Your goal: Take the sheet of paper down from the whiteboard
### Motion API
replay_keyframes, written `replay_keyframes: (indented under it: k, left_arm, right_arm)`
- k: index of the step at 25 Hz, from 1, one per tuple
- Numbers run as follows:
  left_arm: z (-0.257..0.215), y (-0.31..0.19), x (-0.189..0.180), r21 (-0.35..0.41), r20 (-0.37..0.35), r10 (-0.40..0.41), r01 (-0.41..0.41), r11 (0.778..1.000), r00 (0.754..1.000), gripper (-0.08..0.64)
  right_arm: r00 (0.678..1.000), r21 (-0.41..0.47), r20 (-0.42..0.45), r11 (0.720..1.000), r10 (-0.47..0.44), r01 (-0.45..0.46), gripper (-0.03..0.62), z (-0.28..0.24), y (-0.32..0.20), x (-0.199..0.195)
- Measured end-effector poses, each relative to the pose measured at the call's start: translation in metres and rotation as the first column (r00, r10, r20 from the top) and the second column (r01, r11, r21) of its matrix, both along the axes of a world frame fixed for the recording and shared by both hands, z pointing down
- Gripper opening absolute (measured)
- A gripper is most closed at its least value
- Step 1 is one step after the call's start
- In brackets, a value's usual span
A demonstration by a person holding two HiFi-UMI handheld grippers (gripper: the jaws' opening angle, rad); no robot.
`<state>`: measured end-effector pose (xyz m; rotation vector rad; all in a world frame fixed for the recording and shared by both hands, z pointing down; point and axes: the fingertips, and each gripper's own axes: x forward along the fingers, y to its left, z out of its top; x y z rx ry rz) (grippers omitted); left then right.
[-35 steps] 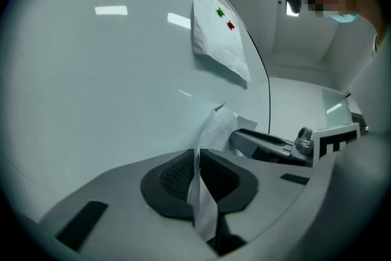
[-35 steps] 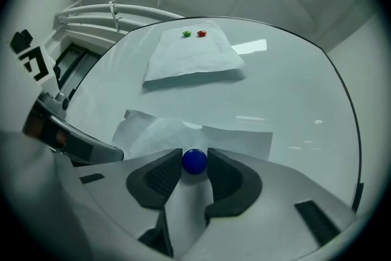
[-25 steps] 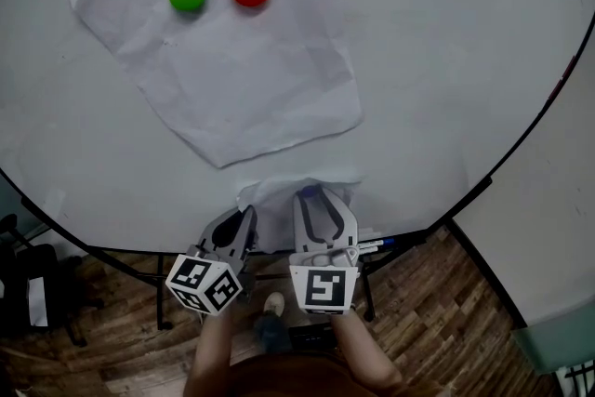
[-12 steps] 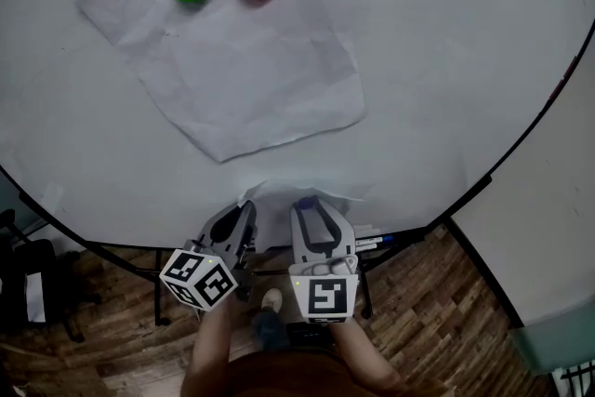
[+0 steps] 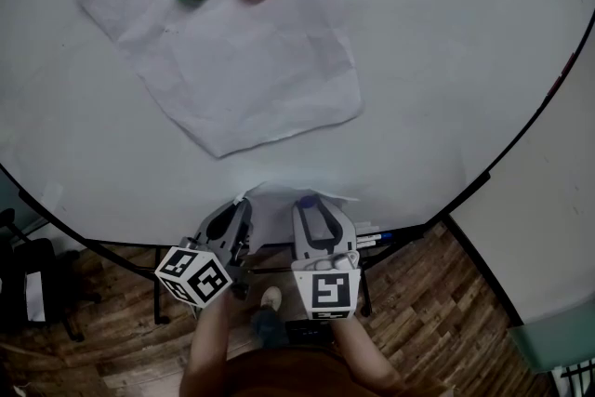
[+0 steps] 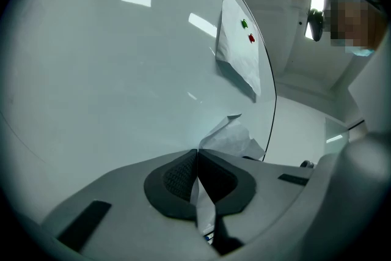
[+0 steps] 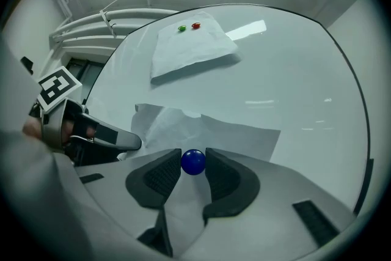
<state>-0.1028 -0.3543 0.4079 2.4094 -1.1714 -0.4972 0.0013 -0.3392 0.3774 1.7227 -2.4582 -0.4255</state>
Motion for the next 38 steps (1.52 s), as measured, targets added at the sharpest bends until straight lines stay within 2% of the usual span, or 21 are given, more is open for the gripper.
replay_keyframes:
  k: [12, 22, 38]
  left_arm:
    - [-0.001, 0.001, -0.016, -0.019, -0.057, -0.034, 0.033, 0.999, 0.998, 0.025]
    - [-0.002, 0.002, -0.023, -0.024, -0.072, -0.052, 0.051, 0.998, 0.996, 0.025]
    - [-0.006, 0.007, -0.054, -0.029, -0.119, -0.156, 0.154, 0.988, 0.981, 0.025]
  right_arm:
    - [0.999, -0.004, 0.004, 0.999, 0.049, -0.049, 0.137, 0.002, -0.002, 0.023]
    - [0.998, 0.013, -0.016, 0.998, 0.067, -0.067, 0.137, -0.003, -0.009, 0.036]
    - [0.992, -0.009, 0.015, 0.992, 0.127, -0.127, 0.137, 0.002, -0.006, 0.067]
